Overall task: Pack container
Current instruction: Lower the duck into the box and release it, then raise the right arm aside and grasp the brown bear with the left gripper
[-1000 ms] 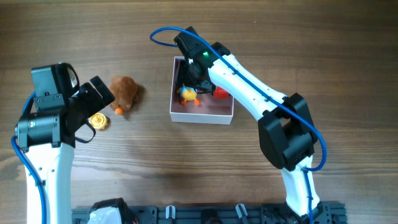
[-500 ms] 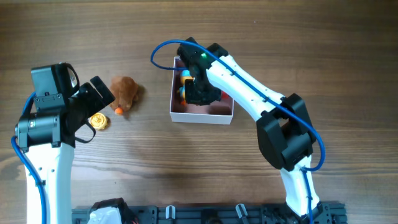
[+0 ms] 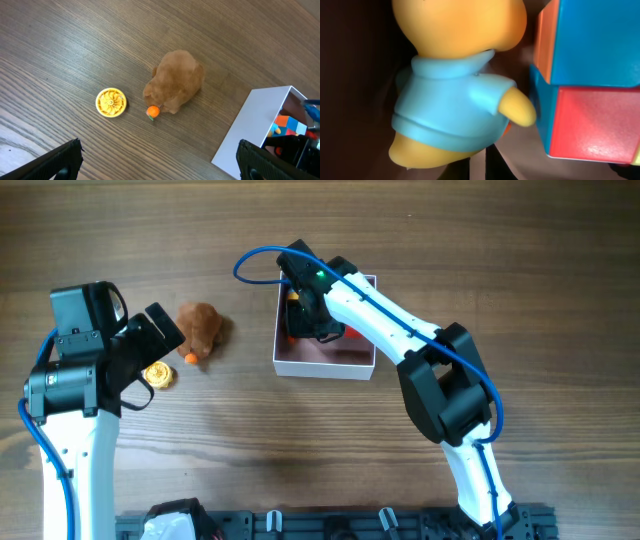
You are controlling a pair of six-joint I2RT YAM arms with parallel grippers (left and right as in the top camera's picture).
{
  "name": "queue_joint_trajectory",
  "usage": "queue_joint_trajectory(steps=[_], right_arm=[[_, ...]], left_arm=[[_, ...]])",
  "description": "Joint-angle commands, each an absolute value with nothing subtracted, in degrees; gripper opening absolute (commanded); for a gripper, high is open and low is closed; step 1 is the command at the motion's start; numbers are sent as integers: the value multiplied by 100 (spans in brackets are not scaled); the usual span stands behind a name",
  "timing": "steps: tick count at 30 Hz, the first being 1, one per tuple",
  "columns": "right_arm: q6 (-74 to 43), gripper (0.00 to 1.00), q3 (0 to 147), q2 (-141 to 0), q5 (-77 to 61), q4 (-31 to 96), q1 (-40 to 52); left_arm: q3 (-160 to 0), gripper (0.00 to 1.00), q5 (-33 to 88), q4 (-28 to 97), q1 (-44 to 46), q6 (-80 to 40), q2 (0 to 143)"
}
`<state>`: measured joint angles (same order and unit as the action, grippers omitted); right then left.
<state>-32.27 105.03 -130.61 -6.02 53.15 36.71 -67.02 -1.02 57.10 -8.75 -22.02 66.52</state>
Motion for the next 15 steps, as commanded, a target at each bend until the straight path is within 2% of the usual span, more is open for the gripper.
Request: queue_joint_trajectory(steps=[1, 5, 11, 13, 14, 15], right_arm=[[-3291, 5, 10527, -13091, -432, 5518, 3695], [-2998, 5, 10532, -12680, -432, 5808, 3701], [-2698, 7, 10534, -10615, 270, 5876, 3656], [-2759, 17, 10534, -9929, 784, 6195, 3481], [-2908, 31, 10532, -9572, 974, 6497, 3295], [-2912, 50, 10534, -9351, 967, 6692, 3109]], left_arm=[[-6751, 100, -73, 5730, -917, -2276, 6578], [-6751, 100, -73, 5730, -917, -2276, 6578], [-6751, 100, -102, 5730, -917, -2274, 6578], [-6751, 100, -272, 5734, -917, -2270, 6578], [-6751, 100, -287, 5734, -917, -2198, 6578], [-6751, 100, -287, 5747, -917, -2069, 6578]])
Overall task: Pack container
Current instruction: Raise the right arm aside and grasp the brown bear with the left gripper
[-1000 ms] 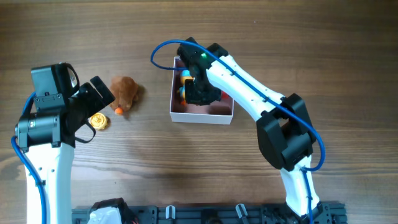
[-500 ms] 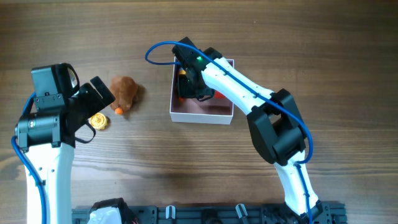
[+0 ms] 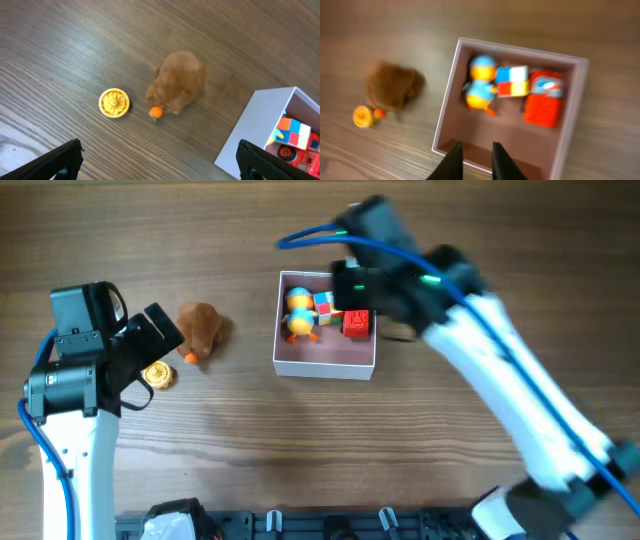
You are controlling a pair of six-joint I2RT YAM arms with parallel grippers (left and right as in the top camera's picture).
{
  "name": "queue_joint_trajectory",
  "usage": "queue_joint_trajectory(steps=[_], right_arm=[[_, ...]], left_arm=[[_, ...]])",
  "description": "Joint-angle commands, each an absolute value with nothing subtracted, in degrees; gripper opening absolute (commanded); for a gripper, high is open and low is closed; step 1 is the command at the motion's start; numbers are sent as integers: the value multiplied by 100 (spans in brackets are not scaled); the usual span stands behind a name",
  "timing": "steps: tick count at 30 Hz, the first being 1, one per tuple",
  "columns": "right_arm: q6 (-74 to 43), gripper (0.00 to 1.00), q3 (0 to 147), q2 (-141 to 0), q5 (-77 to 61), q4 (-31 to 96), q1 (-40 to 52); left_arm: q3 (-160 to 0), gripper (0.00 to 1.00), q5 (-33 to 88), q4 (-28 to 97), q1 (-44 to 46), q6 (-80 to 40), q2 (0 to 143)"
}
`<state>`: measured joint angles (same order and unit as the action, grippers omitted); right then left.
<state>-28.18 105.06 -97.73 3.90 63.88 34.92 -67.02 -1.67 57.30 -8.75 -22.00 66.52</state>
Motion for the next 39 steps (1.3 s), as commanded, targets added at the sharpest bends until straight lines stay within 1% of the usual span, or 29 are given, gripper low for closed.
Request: queue_joint_trajectory(steps=[1, 4, 6, 8, 9, 11, 12, 15, 18, 19, 25, 34, 35, 36, 37, 39], right_arm=[[-2908, 99, 10532, -8796, 961, 7150, 2469], [-2705, 100, 10532, -8263, 917, 7710, 1365], [-2294, 100, 10532, -8119, 633, 7950, 508], [-1822, 100, 10530, -8149, 237, 8060, 121], [-1767, 100, 10530, -8167, 207, 8084, 71], [-1647, 100, 10530, -8250, 204, 8141, 67], [-1647, 100, 10530, -8300, 204, 8202, 67], [-1538, 100, 10530, -8418, 204, 8259, 67], [-1503, 100, 10525, -8506, 202, 8281, 67], [-1500, 100, 10525, -8578, 183, 8267, 67], [-1496, 100, 10525, -8656, 183, 8276, 67], [-1498, 100, 10346, -8680, 183, 8232, 67], [-1496, 100, 10230, -8680, 183, 8200, 67], [-1498, 100, 10136, -8680, 183, 8167, 67], [-1498, 100, 10051, -8680, 185, 8125, 67], [-1496, 100, 10025, -8680, 183, 8064, 67]], left_arm=[[-6751, 100, -290, 5793, -917, -1758, 6580], [-6751, 100, -290, 5883, -917, -1667, 6595], [-6751, 100, -231, 5835, -917, -1391, 6724], [-6753, 100, -176, 5634, -915, -1358, 7096], [-6759, 100, -56, 5395, -910, -1188, 7411], [-7054, 100, 207, 5308, -814, -1004, 8283], [-7387, 99, 89, 5323, -615, -867, 8901], [-8143, 100, -204, 5395, -174, -805, 10108], [-8215, 100, -200, 5345, 64, -760, 10621], [-8215, 100, -3, 5428, 106, -370, 10958], [-8215, 100, -32, 5354, -67, -148, 11592], [-8215, 99, -115, 5227, -91, -43, 11629], [-8215, 91, -115, 5201, -91, -43, 11629], [-8215, 86, -115, 5186, -91, -43, 11629], [-8215, 78, -115, 5179, -91, -43, 11629], [-8215, 56, -115, 5159, -91, -43, 11629]])
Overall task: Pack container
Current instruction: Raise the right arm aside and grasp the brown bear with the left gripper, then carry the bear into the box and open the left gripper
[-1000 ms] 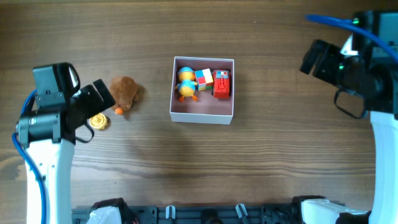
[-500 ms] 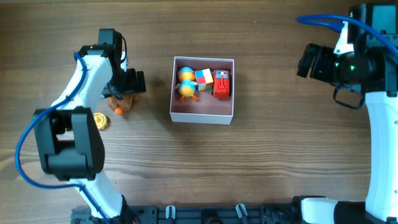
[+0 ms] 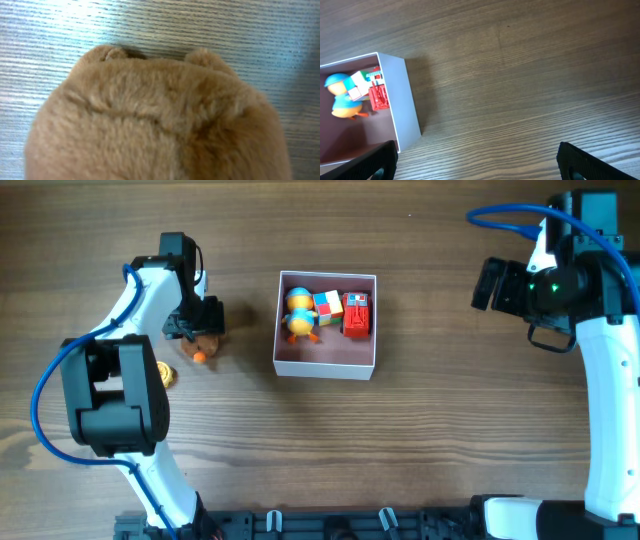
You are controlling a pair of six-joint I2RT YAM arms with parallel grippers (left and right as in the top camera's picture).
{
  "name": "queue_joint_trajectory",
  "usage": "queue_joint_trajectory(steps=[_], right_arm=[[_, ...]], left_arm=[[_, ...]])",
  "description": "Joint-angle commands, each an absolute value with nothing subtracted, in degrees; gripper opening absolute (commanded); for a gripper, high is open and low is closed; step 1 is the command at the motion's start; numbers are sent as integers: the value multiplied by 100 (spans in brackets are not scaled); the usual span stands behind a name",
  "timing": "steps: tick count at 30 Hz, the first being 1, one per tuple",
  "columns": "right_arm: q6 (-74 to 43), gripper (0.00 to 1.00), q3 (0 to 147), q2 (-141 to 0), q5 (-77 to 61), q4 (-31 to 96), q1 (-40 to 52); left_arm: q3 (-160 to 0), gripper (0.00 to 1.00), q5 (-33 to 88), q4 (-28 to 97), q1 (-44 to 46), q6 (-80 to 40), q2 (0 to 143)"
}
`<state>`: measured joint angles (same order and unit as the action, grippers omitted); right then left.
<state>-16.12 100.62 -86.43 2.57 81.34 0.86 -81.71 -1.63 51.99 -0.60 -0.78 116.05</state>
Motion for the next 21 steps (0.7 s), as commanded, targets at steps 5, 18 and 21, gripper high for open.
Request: queue_joint_trajectory(steps=[5, 18, 21], right_arm=[[-1483, 100, 10025, -8680, 185, 8058, 67], [-1391, 100, 10025, -8680, 14, 7913, -121], [-1350, 100, 10025, -8680, -10, 7918, -121]], left_arm=[[-8215, 24, -117, 5124, -91, -43, 11627], [-8707, 4, -62, 5400, 1719, 1573, 9024], [-8707, 4, 104, 5129, 2860, 2805, 9015]])
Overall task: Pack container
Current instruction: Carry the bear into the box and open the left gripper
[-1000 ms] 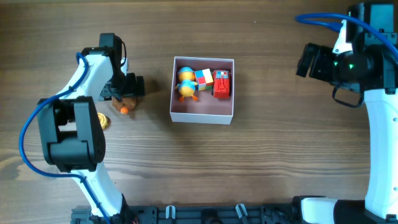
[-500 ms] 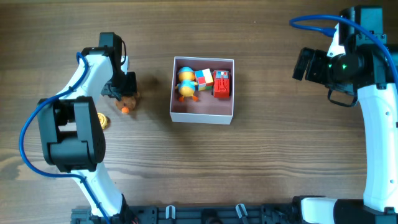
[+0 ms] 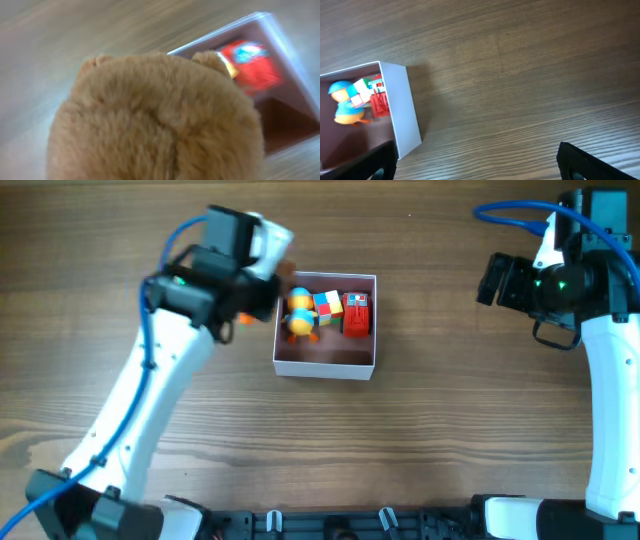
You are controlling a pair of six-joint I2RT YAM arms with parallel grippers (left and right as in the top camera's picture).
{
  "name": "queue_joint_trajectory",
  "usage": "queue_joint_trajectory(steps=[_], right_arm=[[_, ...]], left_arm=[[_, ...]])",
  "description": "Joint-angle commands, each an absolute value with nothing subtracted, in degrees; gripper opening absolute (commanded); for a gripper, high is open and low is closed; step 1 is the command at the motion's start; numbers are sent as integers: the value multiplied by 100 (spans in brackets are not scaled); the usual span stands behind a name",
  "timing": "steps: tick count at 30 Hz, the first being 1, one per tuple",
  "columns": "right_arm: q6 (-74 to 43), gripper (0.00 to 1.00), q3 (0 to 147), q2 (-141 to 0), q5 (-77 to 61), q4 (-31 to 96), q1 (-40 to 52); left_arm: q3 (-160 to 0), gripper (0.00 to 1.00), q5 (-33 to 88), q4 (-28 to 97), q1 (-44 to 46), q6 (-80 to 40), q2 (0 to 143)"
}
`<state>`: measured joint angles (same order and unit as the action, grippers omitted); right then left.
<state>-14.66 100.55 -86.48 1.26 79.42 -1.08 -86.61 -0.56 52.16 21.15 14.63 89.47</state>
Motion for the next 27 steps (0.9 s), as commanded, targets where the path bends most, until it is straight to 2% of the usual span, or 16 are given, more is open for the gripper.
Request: queue_joint_trajectory(steps=[1, 5, 12, 13, 14, 16, 17, 19, 20, 23, 27], right_arm=[[-1350, 100, 10025, -8680, -10, 7918, -121], [-1347, 100, 10020, -8680, -8, 7933, -121], [-1345, 100, 10020, -8680, -8, 7959, -121], [-1345, 100, 10020, -8680, -8, 7959, -121], [-1345, 100, 10020, -8680, -8, 7957, -121], [-1347, 100, 10020, -8680, -5, 7957, -121], [-1345, 100, 10020, -8680, -5, 7955, -121], [-1345, 100, 10020, -8680, -3, 7955, -121], [-1345, 100, 10020, -8680, -5, 7955, -121], [-1341, 100, 10014, -8680, 16, 7948, -121], [-1341, 100, 9998, -8680, 16, 7929, -121]], left_arm=[[-8707, 4, 104, 5135, 3111, 3006, 9100], [-8700, 4, 102, 5192, 3811, 3133, 9727], [-8700, 4, -8, 5426, 3835, 3223, 11034], [-8700, 8, -8, 5422, 3835, 3286, 11142], [-8700, 16, -8, 5415, 3835, 3288, 11203], [-8700, 20, -3, 5448, 3835, 3282, 11266], [-8700, 41, -5, 5450, 3835, 3280, 11266], [-8700, 64, -10, 5446, 3835, 3282, 11266], [-8700, 70, -16, 5446, 3835, 3280, 11266], [-8702, 78, -320, 5443, 3837, 3280, 11249], [-8702, 80, -375, 5441, 3835, 3258, 10949]])
